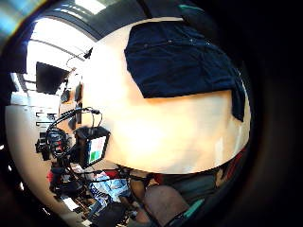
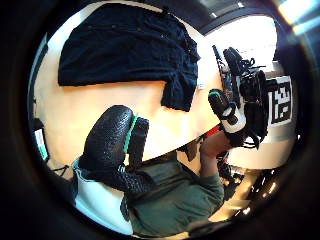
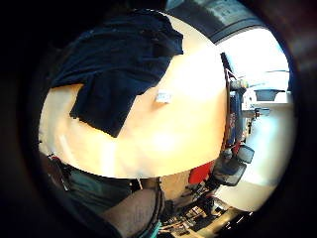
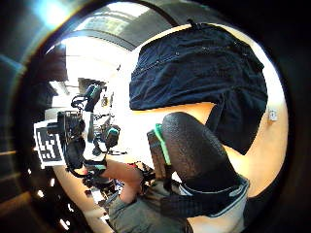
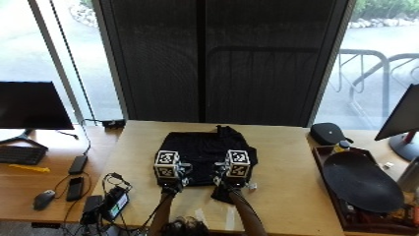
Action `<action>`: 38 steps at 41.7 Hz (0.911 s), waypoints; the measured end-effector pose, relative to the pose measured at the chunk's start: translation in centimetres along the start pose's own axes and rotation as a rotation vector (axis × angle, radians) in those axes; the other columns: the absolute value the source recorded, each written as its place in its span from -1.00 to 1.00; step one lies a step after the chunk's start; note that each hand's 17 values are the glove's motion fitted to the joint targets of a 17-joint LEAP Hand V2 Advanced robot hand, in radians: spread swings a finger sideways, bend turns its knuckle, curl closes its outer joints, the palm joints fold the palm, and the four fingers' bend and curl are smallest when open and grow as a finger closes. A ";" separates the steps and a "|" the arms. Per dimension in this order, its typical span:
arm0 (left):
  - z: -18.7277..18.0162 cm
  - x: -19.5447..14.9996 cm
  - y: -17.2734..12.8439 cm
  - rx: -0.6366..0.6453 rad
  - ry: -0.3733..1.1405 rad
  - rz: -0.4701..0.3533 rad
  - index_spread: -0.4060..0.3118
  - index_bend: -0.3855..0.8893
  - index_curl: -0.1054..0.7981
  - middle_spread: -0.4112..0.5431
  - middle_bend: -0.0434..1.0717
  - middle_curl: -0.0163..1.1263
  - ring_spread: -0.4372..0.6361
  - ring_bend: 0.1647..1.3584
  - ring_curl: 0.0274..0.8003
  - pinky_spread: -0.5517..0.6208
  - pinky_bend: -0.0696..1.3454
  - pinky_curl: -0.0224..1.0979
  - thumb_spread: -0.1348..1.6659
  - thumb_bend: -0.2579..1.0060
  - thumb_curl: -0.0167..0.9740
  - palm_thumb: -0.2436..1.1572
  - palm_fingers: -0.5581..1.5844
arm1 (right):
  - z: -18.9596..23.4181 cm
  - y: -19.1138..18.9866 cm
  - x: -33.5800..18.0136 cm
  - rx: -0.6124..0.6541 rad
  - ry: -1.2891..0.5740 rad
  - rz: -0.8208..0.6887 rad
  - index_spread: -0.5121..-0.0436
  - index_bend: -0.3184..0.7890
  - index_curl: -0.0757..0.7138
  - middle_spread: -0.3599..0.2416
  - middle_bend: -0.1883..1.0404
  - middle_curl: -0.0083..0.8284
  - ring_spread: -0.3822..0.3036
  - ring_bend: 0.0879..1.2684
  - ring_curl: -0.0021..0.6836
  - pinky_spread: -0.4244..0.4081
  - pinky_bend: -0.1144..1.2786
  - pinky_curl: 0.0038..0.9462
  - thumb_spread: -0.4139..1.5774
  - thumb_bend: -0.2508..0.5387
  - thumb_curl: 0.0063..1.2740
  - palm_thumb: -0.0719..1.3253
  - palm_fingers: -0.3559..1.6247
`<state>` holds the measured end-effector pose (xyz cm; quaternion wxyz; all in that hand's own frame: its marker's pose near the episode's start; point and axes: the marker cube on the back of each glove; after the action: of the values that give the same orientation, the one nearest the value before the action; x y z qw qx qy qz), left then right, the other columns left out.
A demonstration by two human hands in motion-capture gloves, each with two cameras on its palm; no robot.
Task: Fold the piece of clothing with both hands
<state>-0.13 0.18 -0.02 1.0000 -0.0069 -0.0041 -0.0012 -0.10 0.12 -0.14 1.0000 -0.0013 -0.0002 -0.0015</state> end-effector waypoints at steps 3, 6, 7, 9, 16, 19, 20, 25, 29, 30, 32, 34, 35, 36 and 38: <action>-0.1 0.0 0.3 -0.021 0.000 -0.005 -0.01 -0.22 -0.66 -0.12 -0.48 -0.79 0.04 -0.47 -0.74 0.31 -0.45 -0.84 -0.21 -0.42 -0.82 -0.37 -0.10 | -0.2 0.2 -0.1 -0.003 0.008 -0.001 0.18 -0.09 -0.61 0.24 -0.49 -0.91 0.39 -0.83 -0.90 0.49 -0.06 -0.69 0.04 0.10 -0.92 -0.51 -0.50; -0.1 0.0 0.4 -0.038 0.007 -0.009 -0.04 -0.21 -0.61 -0.11 -0.47 -0.71 0.10 -0.42 -0.63 0.41 -0.42 -0.78 -0.03 -0.43 -0.76 -0.36 -0.13 | -0.3 0.2 -0.1 0.003 0.020 -0.003 -0.03 -0.08 -0.51 0.26 -0.47 -0.86 0.47 -0.83 -0.85 0.60 0.00 -0.60 0.23 0.13 -0.89 -0.48 -0.52; -0.1 0.0 0.4 -0.040 0.010 -0.006 -0.04 -0.21 -0.59 -0.11 -0.47 -0.69 0.11 -0.41 -0.60 0.43 -0.42 -0.77 0.01 -0.44 -0.75 -0.36 -0.14 | -0.4 0.2 -0.2 0.004 0.021 -0.004 -0.09 -0.07 -0.48 0.26 -0.47 -0.85 0.49 -0.82 -0.83 0.62 0.01 -0.58 0.28 0.14 -0.87 -0.48 -0.53; 0.0 -0.1 0.3 -0.046 0.016 0.004 -0.06 -0.20 -0.56 -0.10 -0.48 -0.65 0.13 -0.39 -0.56 0.47 -0.40 -0.75 0.09 -0.45 -0.72 -0.35 -0.15 | -0.5 0.3 -0.4 0.006 0.022 -0.006 -0.18 -0.07 -0.43 0.26 -0.46 -0.83 0.52 -0.82 -0.80 0.67 0.03 -0.54 0.37 0.13 -0.86 -0.47 -0.55; 1.0 -0.7 -0.2 -0.058 0.015 -0.012 -0.08 -0.19 -0.46 -0.08 -0.50 -0.57 0.18 -0.34 -0.49 0.57 -0.36 -0.69 0.26 -0.51 -0.63 -0.34 -0.18 | -0.7 0.4 -0.7 0.025 0.029 -0.018 -0.36 -0.09 -0.30 0.29 -0.45 -0.75 0.62 -0.81 -0.71 0.75 0.07 -0.47 0.58 0.10 -0.80 -0.46 -0.58; 0.8 -0.7 -0.2 -0.052 0.028 -0.005 -0.09 -0.18 -0.43 -0.08 -0.50 -0.54 0.19 -0.33 -0.46 0.59 -0.35 -0.67 0.30 -0.53 -0.60 -0.34 -0.19 | -0.9 0.5 -0.7 0.031 0.026 -0.020 -0.40 -0.09 -0.25 0.29 -0.44 -0.72 0.64 -0.80 -0.67 0.77 0.08 -0.44 0.63 0.07 -0.78 -0.46 -0.59; 0.5 -0.6 0.0 -0.054 0.032 -0.005 -0.09 -0.18 -0.42 -0.08 -0.50 -0.53 0.20 -0.32 -0.46 0.60 -0.35 -0.66 0.32 -0.54 -0.59 -0.34 -0.19 | -1.1 0.6 -0.7 0.034 0.024 -0.022 -0.41 -0.09 -0.24 0.29 -0.44 -0.71 0.64 -0.80 -0.66 0.78 0.08 -0.44 0.64 0.06 -0.77 -0.46 -0.59; -0.1 -0.6 0.4 -0.057 0.032 0.014 -0.09 -0.18 -0.37 -0.08 -0.51 -0.48 0.21 -0.31 -0.43 0.62 -0.34 -0.63 0.36 -0.58 -0.54 -0.33 -0.20 | -1.1 0.6 -0.5 0.036 0.018 -0.023 -0.45 -0.10 -0.18 0.30 -0.43 -0.66 0.67 -0.79 -0.60 0.79 0.09 -0.40 0.69 0.03 -0.74 -0.45 -0.61; -0.9 -0.2 1.0 -0.067 0.039 0.026 -0.10 -0.18 -0.33 -0.06 -0.51 -0.45 0.21 -0.30 -0.40 0.64 -0.33 -0.61 0.37 -0.61 -0.51 -0.32 -0.21 | -0.8 0.4 -0.2 0.031 0.020 -0.022 -0.46 -0.11 -0.15 0.30 -0.43 -0.63 0.68 -0.78 -0.56 0.80 0.10 -0.38 0.72 -0.01 -0.71 -0.44 -0.61; -0.7 -0.3 0.9 -0.069 0.037 0.024 -0.10 -0.18 -0.33 -0.06 -0.51 -0.44 0.21 -0.30 -0.40 0.64 -0.33 -0.61 0.38 -0.61 -0.50 -0.32 -0.21 | -0.8 0.3 -0.1 0.028 0.019 -0.022 -0.47 -0.11 -0.14 0.30 -0.43 -0.62 0.68 -0.78 -0.56 0.80 0.10 -0.38 0.72 -0.01 -0.71 -0.44 -0.62; 0.1 -0.6 0.2 -0.065 0.034 0.022 -0.10 -0.18 -0.31 -0.06 -0.51 -0.43 0.21 -0.29 -0.39 0.64 -0.33 -0.60 0.38 -0.62 -0.48 -0.32 -0.22 | -0.7 0.3 0.1 0.020 0.016 -0.023 -0.47 -0.11 -0.13 0.30 -0.43 -0.61 0.68 -0.78 -0.54 0.80 0.10 -0.37 0.73 -0.03 -0.70 -0.44 -0.62; 0.6 -0.7 -0.3 -0.060 0.034 0.026 -0.10 -0.18 -0.30 -0.06 -0.51 -0.42 0.21 -0.29 -0.38 0.65 -0.32 -0.59 0.39 -0.62 -0.47 -0.32 -0.22 | -0.7 0.4 0.3 0.012 0.010 -0.025 -0.48 -0.11 -0.12 0.31 -0.43 -0.60 0.69 -0.78 -0.52 0.80 0.11 -0.36 0.73 -0.06 -0.69 -0.44 -0.62; 0.5 -0.6 -0.2 -0.061 0.037 0.031 -0.10 -0.18 -0.29 -0.06 -0.51 -0.41 0.22 -0.29 -0.38 0.65 -0.32 -0.59 0.39 -0.62 -0.47 -0.32 -0.22 | -0.7 0.4 0.4 0.011 0.009 -0.025 -0.48 -0.11 -0.11 0.31 -0.43 -0.59 0.69 -0.78 -0.51 0.80 0.11 -0.35 0.74 -0.06 -0.69 -0.43 -0.62; 0.3 -0.4 0.0 -0.062 0.040 0.036 -0.10 -0.18 -0.28 -0.06 -0.51 -0.41 0.22 -0.29 -0.37 0.65 -0.32 -0.58 0.39 -0.62 -0.46 -0.32 -0.22 | -0.7 0.4 0.5 0.014 0.010 -0.024 -0.48 -0.11 -0.10 0.31 -0.43 -0.58 0.69 -0.78 -0.50 0.80 0.12 -0.35 0.74 -0.08 -0.68 -0.44 -0.63; 0.4 -0.2 -0.1 -0.060 0.039 0.040 -0.10 -0.18 -0.27 -0.06 -0.52 -0.40 0.22 -0.28 -0.36 0.65 -0.32 -0.58 0.40 -0.62 -0.45 -0.32 -0.23 | -0.6 0.2 0.8 0.023 0.011 -0.022 -0.49 -0.11 -0.09 0.31 -0.43 -0.57 0.69 -0.78 -0.49 0.80 0.12 -0.34 0.74 -0.10 -0.67 -0.44 -0.63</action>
<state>-0.38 0.12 0.38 0.9990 -0.0372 0.0157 0.0184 0.70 0.35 -0.70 0.9999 0.0099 0.0055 -0.0124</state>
